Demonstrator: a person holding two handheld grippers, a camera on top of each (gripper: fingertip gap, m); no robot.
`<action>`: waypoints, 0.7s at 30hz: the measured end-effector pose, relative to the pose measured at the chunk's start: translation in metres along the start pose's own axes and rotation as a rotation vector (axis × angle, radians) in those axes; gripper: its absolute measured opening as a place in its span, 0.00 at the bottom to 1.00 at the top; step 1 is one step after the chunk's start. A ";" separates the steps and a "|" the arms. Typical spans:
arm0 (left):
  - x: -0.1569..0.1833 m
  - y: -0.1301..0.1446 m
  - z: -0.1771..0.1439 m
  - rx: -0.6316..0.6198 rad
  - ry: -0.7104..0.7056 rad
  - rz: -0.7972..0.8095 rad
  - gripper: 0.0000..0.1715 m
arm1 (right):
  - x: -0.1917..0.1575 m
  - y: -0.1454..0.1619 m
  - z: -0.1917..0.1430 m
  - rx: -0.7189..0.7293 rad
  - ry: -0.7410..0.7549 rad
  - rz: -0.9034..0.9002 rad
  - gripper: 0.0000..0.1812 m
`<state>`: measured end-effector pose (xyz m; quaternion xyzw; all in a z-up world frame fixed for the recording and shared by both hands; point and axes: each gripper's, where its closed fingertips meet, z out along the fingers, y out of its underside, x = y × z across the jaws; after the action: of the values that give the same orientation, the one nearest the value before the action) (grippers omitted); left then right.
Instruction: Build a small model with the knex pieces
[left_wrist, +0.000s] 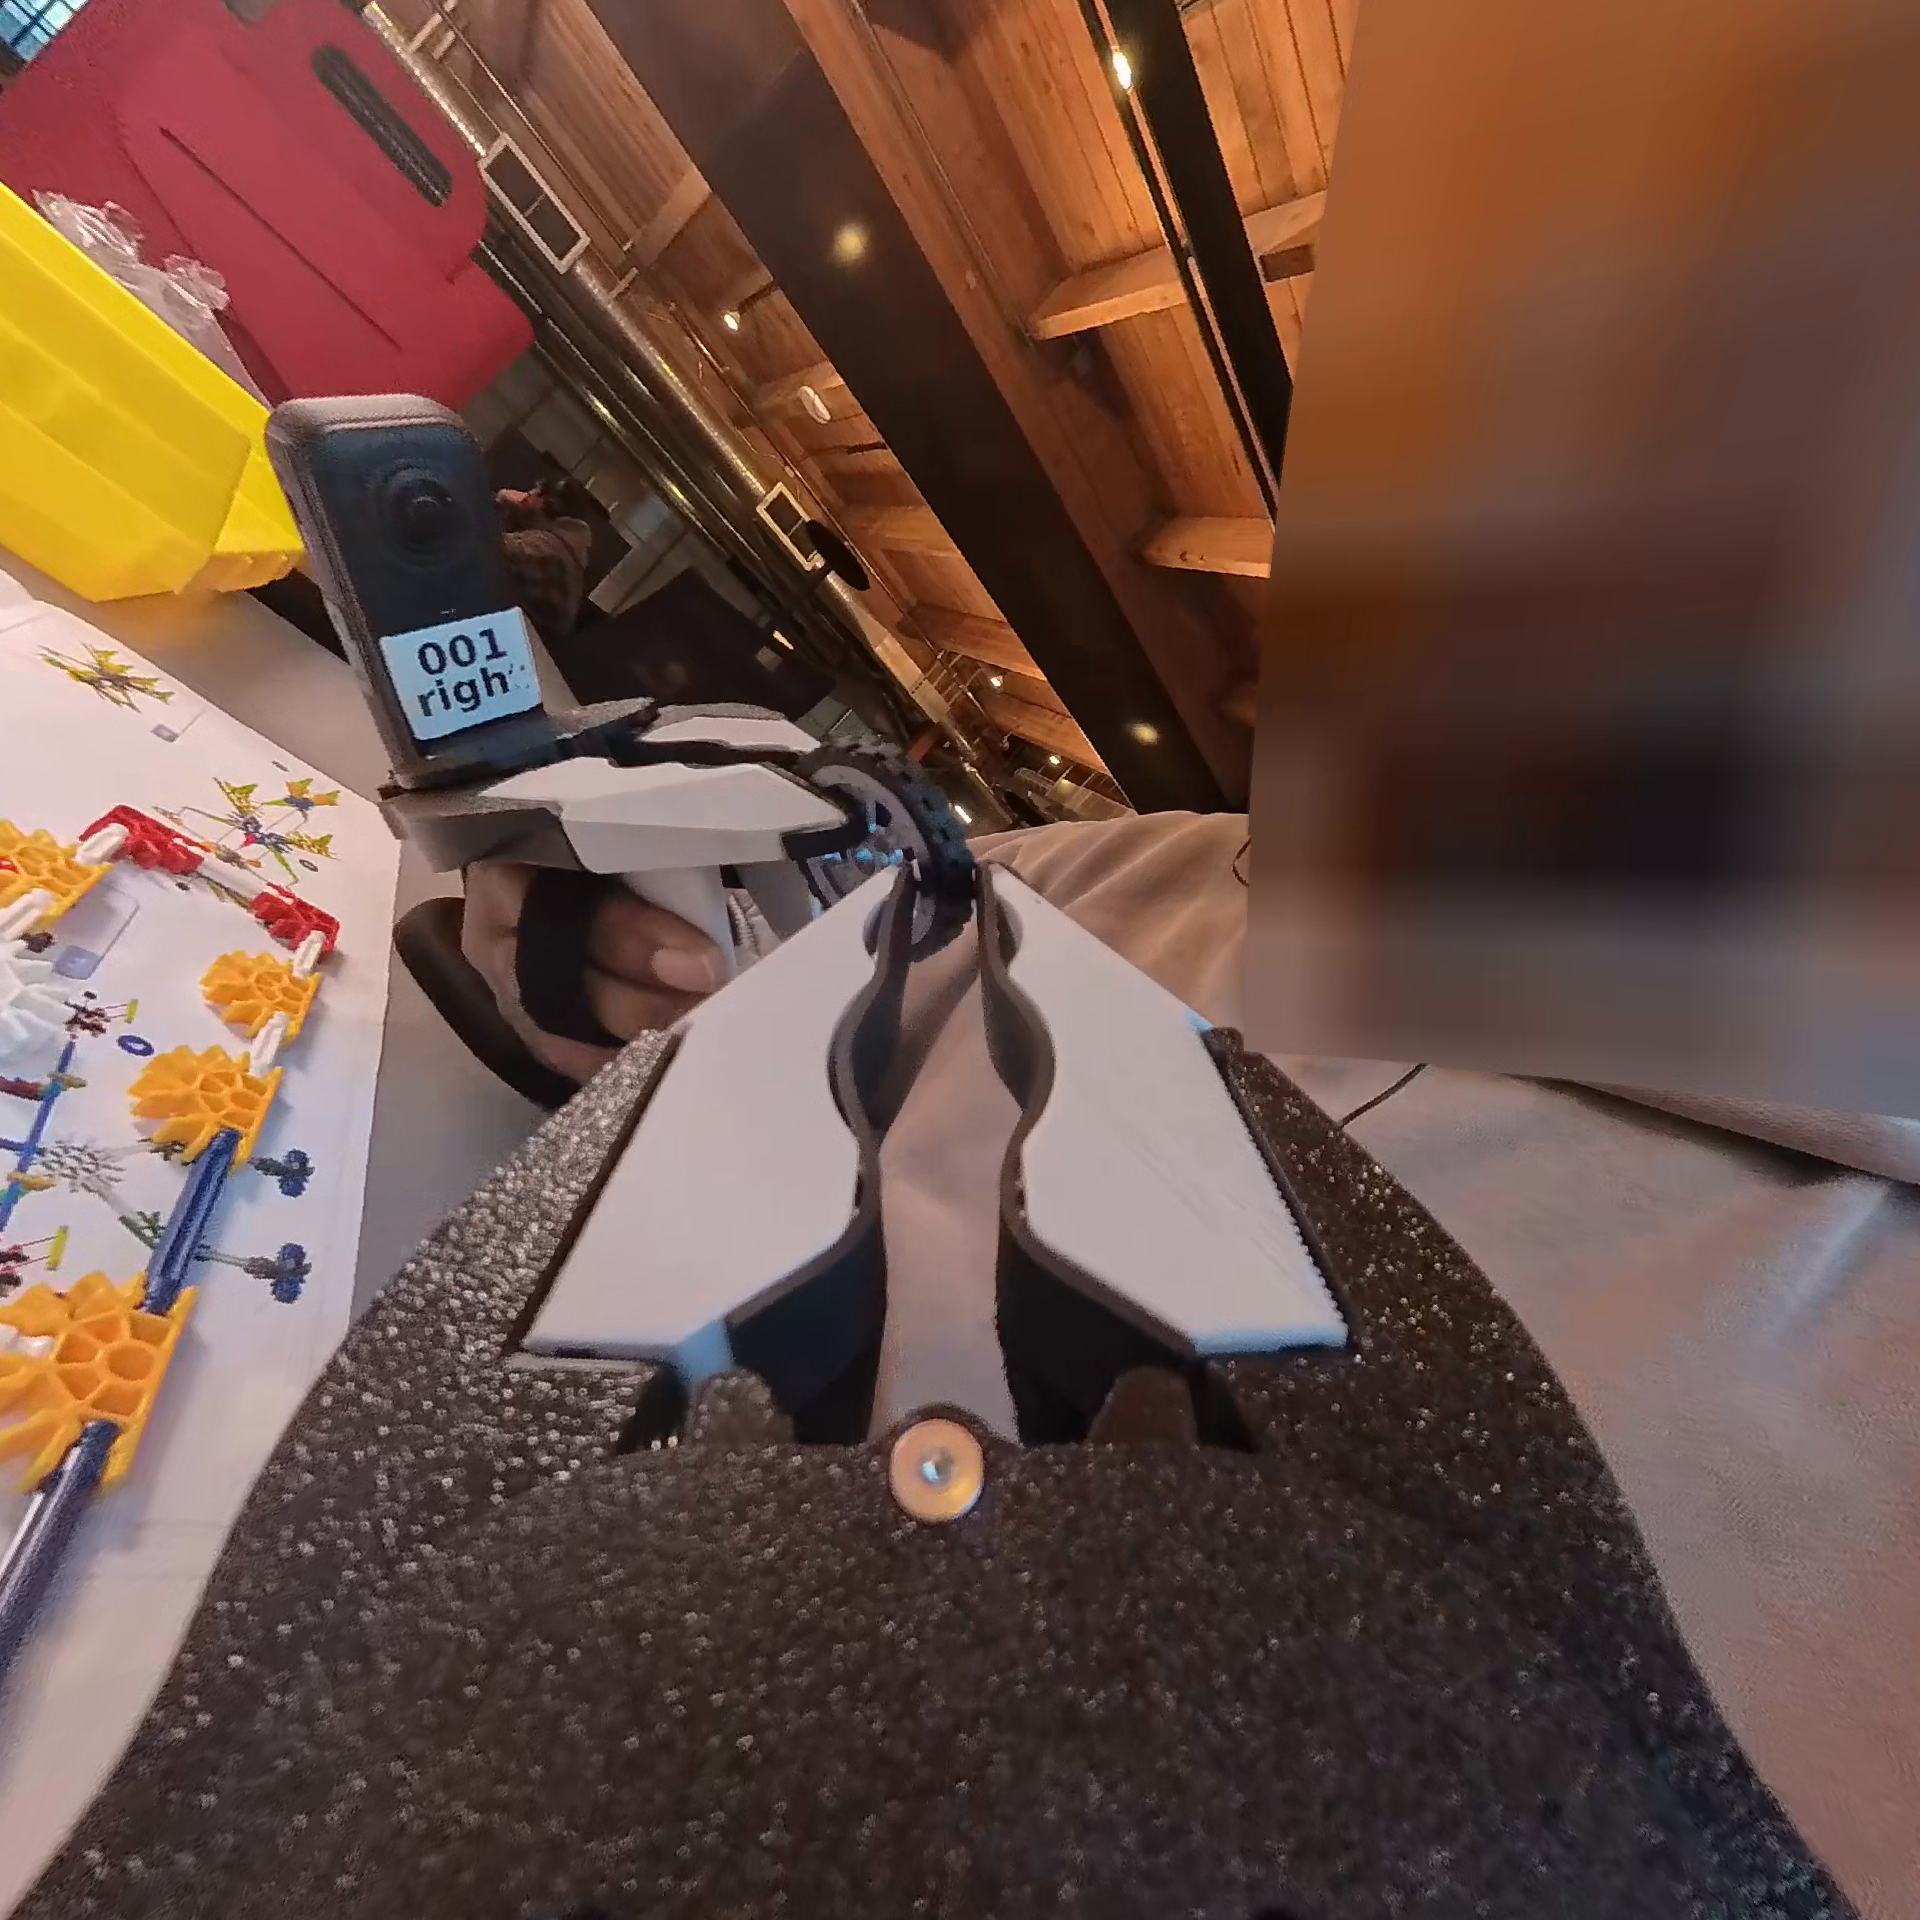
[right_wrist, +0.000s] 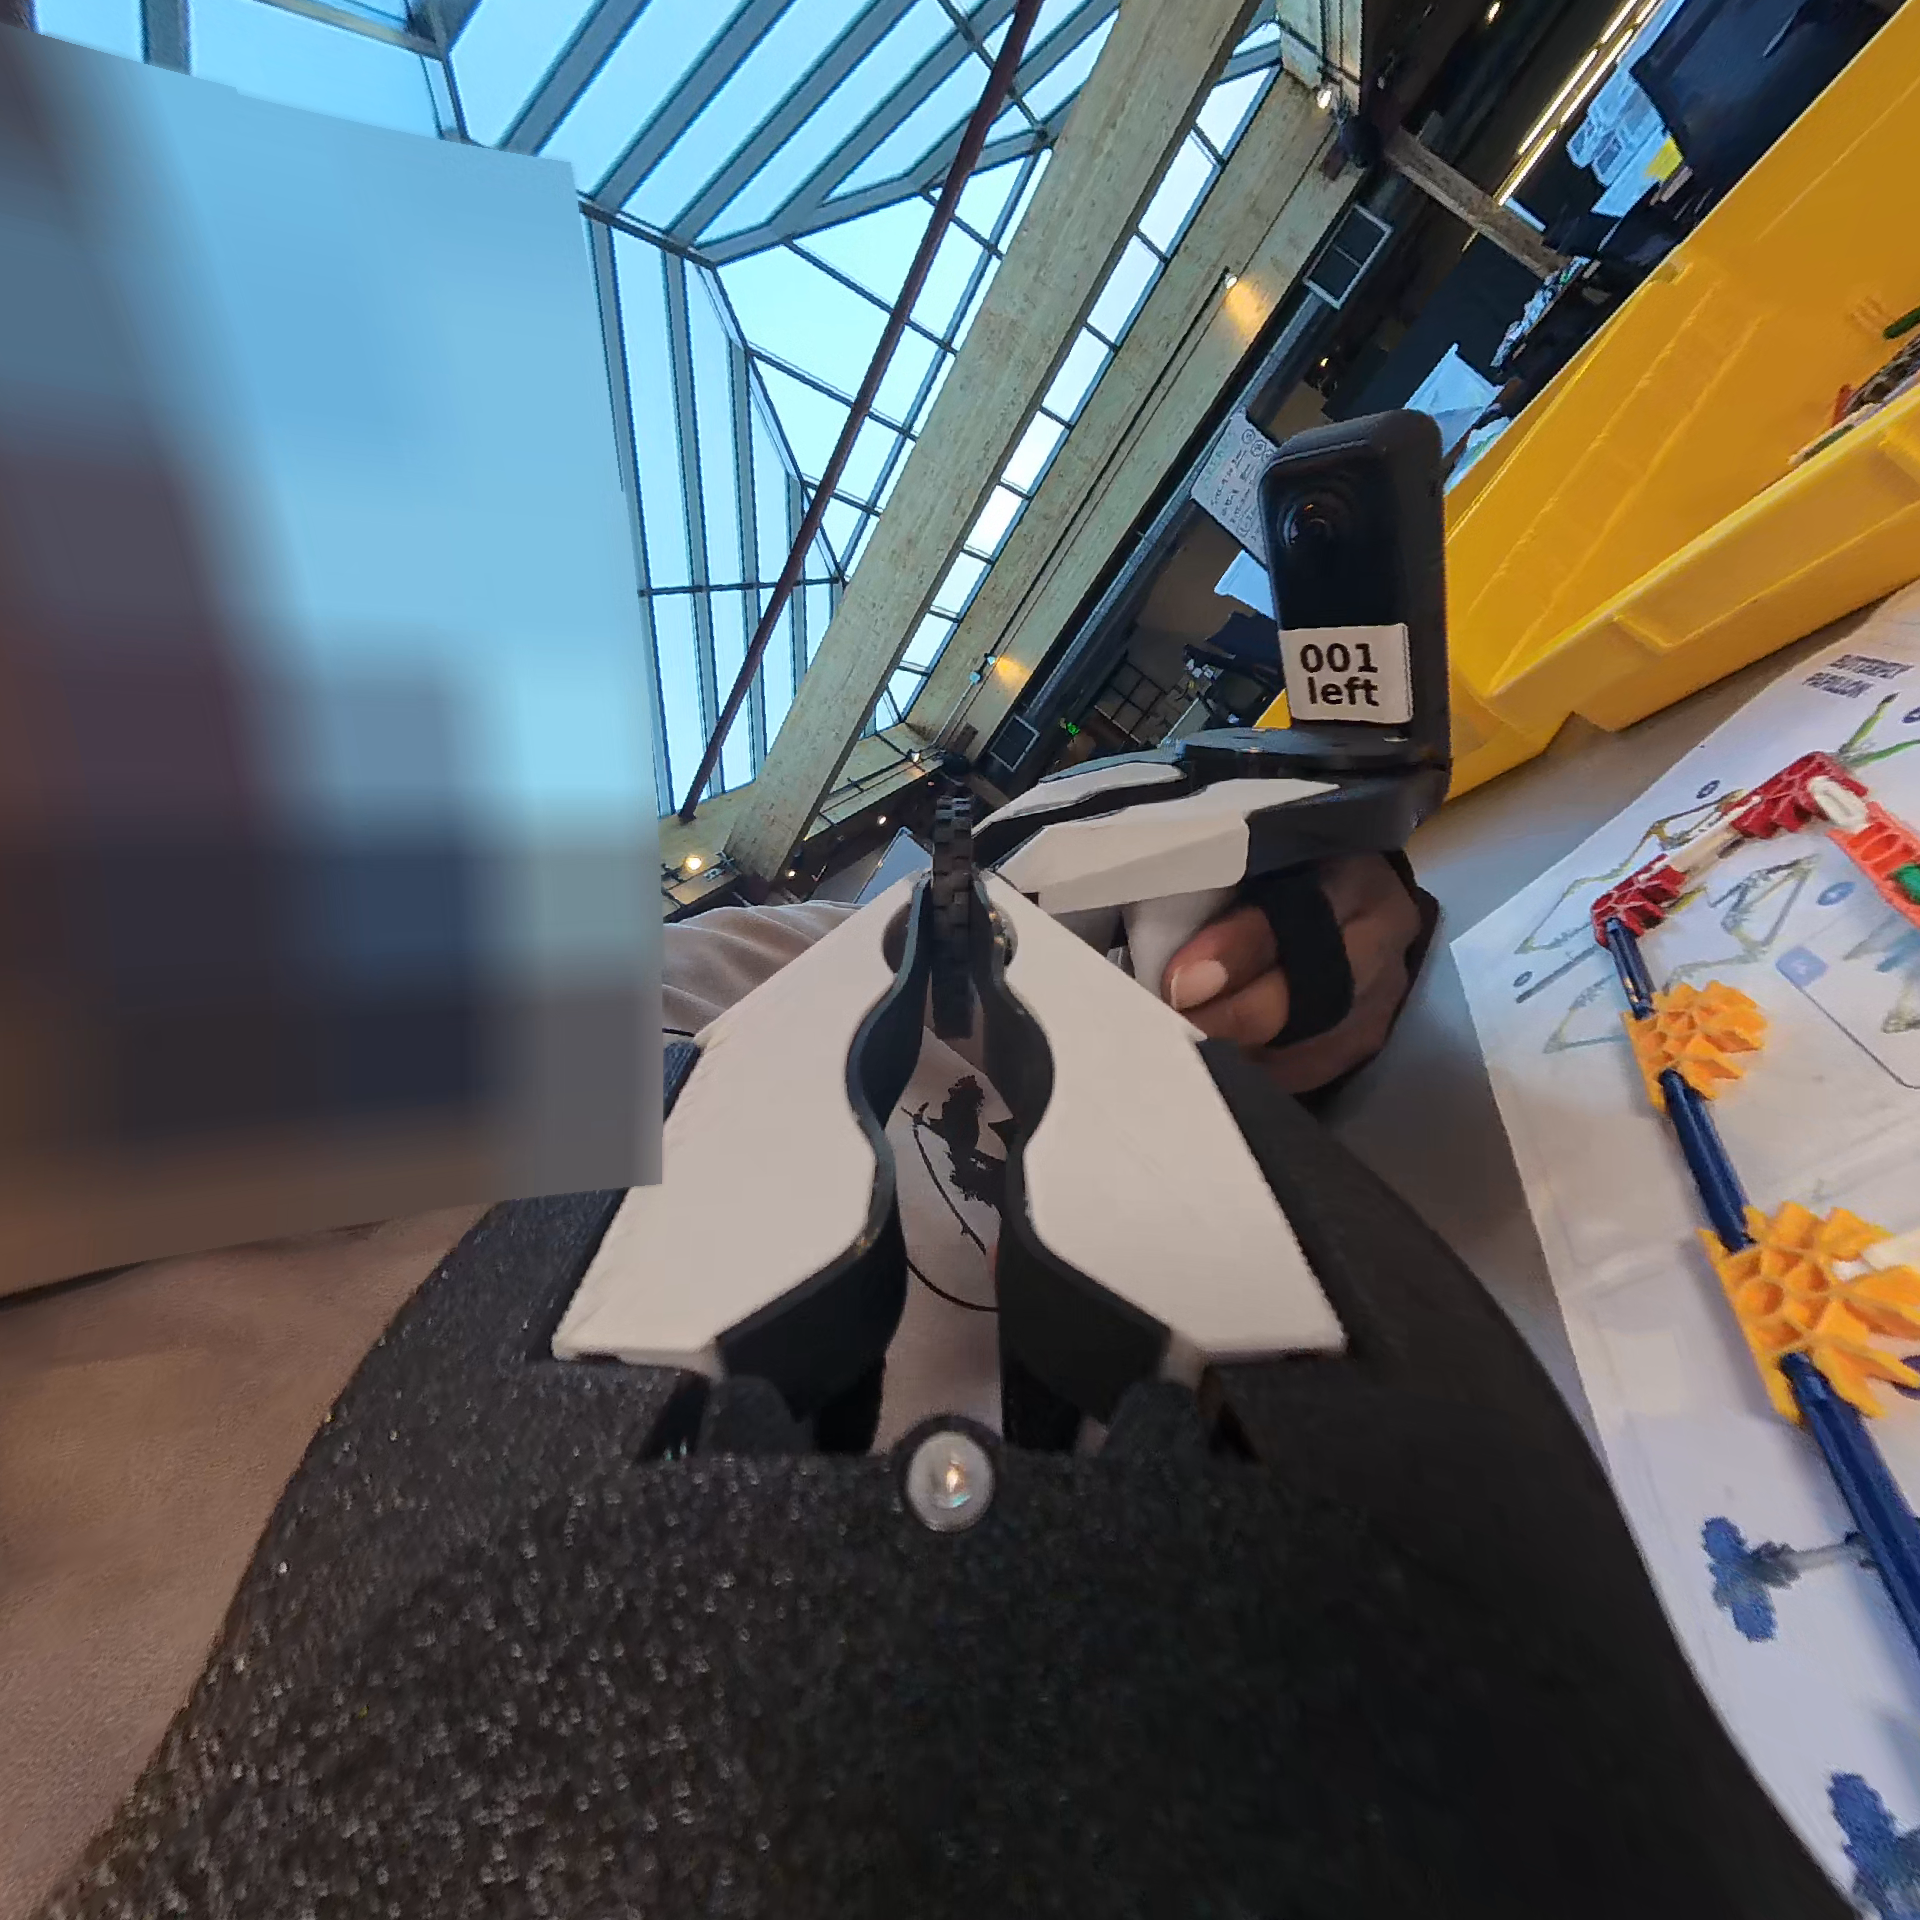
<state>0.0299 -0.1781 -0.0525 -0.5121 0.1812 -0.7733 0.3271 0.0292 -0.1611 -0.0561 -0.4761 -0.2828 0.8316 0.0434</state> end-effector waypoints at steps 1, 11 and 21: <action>0.000 0.000 0.000 0.001 0.006 -0.005 0.05 | 0.000 0.001 0.001 0.001 0.003 -0.005 0.02; -0.012 0.003 -0.008 -0.042 -0.084 0.033 0.04 | 0.012 0.003 -0.002 0.000 0.107 -0.075 0.02; -0.051 0.032 -0.013 -0.291 -0.420 0.247 0.02 | 0.039 0.013 -0.009 -0.106 0.296 -0.240 0.01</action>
<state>0.0415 -0.1668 -0.1119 -0.6767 0.2794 -0.5704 0.3723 0.0184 -0.1549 -0.0962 -0.5578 -0.3714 0.7252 0.1580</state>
